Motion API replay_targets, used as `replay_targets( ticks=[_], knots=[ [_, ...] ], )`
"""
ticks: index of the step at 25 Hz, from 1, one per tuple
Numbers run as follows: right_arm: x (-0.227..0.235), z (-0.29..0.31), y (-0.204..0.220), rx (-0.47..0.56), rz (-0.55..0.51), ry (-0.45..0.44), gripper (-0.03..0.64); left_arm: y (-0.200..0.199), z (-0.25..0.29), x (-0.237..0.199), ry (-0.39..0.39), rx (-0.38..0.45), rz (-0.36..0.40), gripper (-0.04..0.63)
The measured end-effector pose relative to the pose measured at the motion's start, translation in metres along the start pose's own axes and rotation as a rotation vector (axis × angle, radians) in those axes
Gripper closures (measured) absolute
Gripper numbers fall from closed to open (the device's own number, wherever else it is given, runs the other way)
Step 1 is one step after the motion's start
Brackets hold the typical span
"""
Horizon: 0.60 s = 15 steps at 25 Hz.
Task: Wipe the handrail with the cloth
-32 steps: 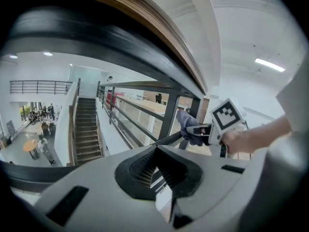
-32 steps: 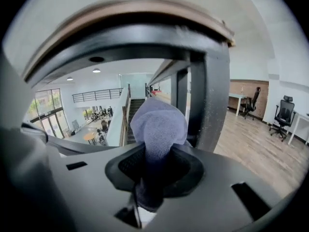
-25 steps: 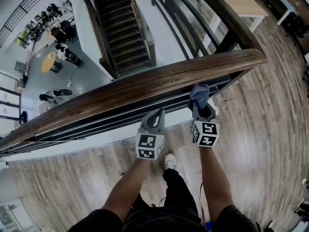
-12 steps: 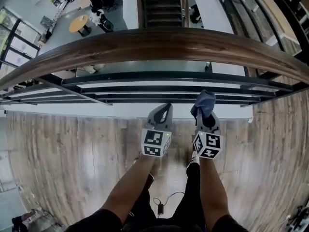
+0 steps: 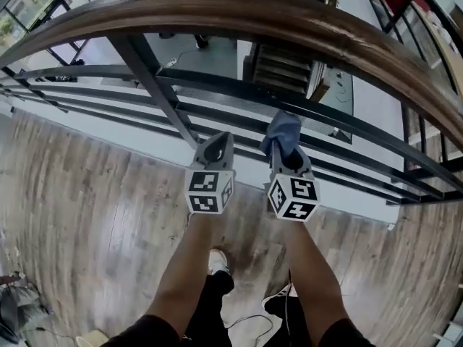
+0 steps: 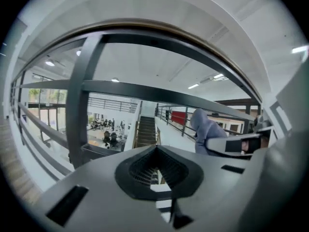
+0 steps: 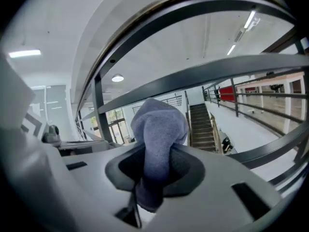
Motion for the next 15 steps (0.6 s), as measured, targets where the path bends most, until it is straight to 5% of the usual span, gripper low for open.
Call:
replay_targets(
  ticks=[8,15],
  knots=[
    [-0.122,0.146,0.008,0.005,-0.021,-0.212,0.529,0.011,-0.007,-0.152,-0.210,0.127,0.022,0.594],
    [-0.193,0.202,0.037,-0.069,-0.024,-0.265,0.529,0.032,-0.024,-0.200,-0.290,0.198,0.064,0.594]
  ],
)
Point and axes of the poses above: the fingertips, and each gripper's own axes: z forward along the fingers, x to its right, y out of its underside, the point moved 4 cm from there along -z, backward along the fingers, and after that the axes turned 7 degrees about -y, right-handed, at the moved point
